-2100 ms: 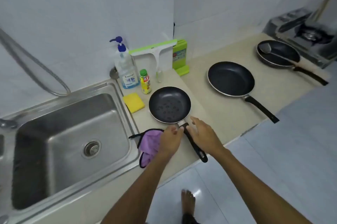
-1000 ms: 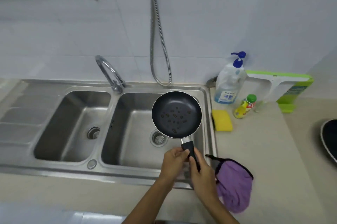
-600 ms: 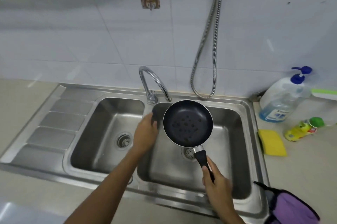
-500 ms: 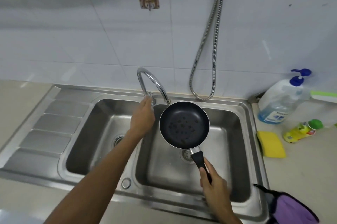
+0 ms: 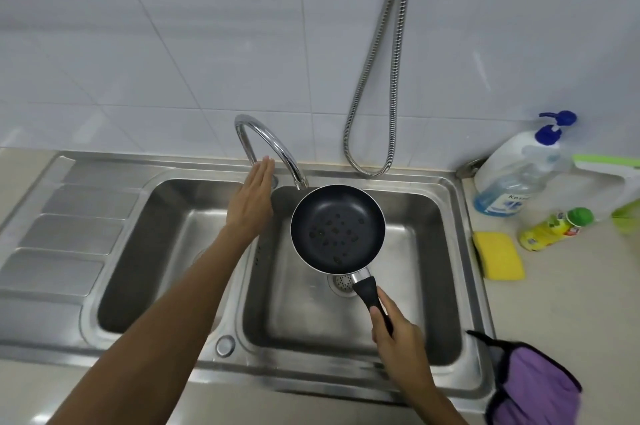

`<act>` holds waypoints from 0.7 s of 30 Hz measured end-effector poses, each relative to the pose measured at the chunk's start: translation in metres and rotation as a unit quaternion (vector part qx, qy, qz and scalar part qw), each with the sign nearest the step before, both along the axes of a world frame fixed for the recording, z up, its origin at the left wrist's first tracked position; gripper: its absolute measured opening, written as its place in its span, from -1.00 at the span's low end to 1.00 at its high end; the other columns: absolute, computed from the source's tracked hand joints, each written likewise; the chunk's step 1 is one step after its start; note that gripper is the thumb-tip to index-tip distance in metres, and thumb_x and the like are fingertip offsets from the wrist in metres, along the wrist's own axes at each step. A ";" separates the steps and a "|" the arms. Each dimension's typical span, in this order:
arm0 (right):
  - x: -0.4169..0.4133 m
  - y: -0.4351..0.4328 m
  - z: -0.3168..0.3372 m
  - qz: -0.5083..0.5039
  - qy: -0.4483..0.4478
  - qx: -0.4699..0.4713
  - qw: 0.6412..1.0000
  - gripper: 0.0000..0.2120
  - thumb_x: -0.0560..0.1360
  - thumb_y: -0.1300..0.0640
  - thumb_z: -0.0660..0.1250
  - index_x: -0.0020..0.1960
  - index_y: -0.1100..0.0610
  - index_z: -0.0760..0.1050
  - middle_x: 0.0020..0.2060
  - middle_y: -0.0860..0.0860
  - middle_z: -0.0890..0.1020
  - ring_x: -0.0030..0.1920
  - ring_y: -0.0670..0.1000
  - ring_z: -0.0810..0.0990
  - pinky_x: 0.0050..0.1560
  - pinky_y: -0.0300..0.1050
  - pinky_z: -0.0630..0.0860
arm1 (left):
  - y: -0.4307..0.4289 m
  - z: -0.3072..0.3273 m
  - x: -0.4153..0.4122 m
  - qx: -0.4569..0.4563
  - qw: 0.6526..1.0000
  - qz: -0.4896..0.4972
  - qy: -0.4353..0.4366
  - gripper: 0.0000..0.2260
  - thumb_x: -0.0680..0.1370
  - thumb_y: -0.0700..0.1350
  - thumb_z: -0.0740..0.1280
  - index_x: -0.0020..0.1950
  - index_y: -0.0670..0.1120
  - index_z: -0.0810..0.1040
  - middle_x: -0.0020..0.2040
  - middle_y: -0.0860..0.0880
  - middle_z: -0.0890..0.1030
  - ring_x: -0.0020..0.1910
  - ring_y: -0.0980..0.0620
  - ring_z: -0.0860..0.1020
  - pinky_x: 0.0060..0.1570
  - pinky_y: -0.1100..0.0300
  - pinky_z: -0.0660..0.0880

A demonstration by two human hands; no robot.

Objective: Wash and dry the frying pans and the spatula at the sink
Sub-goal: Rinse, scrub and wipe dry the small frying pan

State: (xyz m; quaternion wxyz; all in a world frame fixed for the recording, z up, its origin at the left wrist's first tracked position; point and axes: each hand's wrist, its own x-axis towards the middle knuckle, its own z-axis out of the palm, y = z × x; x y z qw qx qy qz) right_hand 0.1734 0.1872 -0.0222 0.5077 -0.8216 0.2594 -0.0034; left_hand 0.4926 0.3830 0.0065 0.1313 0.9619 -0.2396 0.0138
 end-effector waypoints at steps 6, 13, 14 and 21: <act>0.003 -0.002 0.000 0.017 -0.004 0.000 1.000 -0.60 0.63 -0.05 0.24 0.44 -0.29 0.38 -0.34 -0.27 0.55 -0.25 -0.15 0.60 -0.14 -0.24 0.51 | -0.011 0.007 0.000 0.024 0.999 0.015 0.027 -0.30 0.50 -0.39 0.22 0.62 -0.19 0.10 0.64 -0.11 0.14 0.61 -0.08 0.16 0.45 -0.06 0.35; 0.004 -0.002 -0.003 0.021 0.002 0.009 1.000 -0.58 0.63 -0.05 0.24 0.48 -0.18 0.39 -0.34 -0.25 0.53 -0.28 -0.17 0.58 -0.15 -0.31 0.50 | -0.001 -0.001 -0.037 -0.030 0.995 0.081 0.047 -0.30 0.45 -0.43 0.23 0.60 -0.19 0.17 0.61 -0.16 0.22 0.49 -0.22 0.36 0.32 -0.13 0.42; 0.004 -0.001 -0.004 0.020 0.004 0.011 1.000 -0.57 0.62 -0.06 0.24 0.49 -0.16 0.39 -0.32 -0.25 0.53 -0.27 -0.18 0.57 -0.12 -0.29 0.51 | 0.003 -0.007 -0.045 -0.033 0.994 0.091 0.057 -0.30 0.46 -0.42 0.25 0.60 -0.18 0.18 0.61 -0.15 0.23 0.45 -0.24 0.41 0.26 -0.14 0.46; 0.002 0.002 -0.011 0.015 0.012 0.028 0.999 -0.60 0.62 -0.03 0.27 0.44 -0.26 0.40 -0.39 -0.26 0.55 -0.32 -0.16 0.57 -0.16 -0.18 0.55 | 0.031 -0.065 -0.067 0.015 0.983 0.063 0.169 -0.31 0.53 -0.19 0.33 0.61 0.02 0.13 0.64 0.03 0.14 0.61 0.01 0.16 0.36 -0.16 0.45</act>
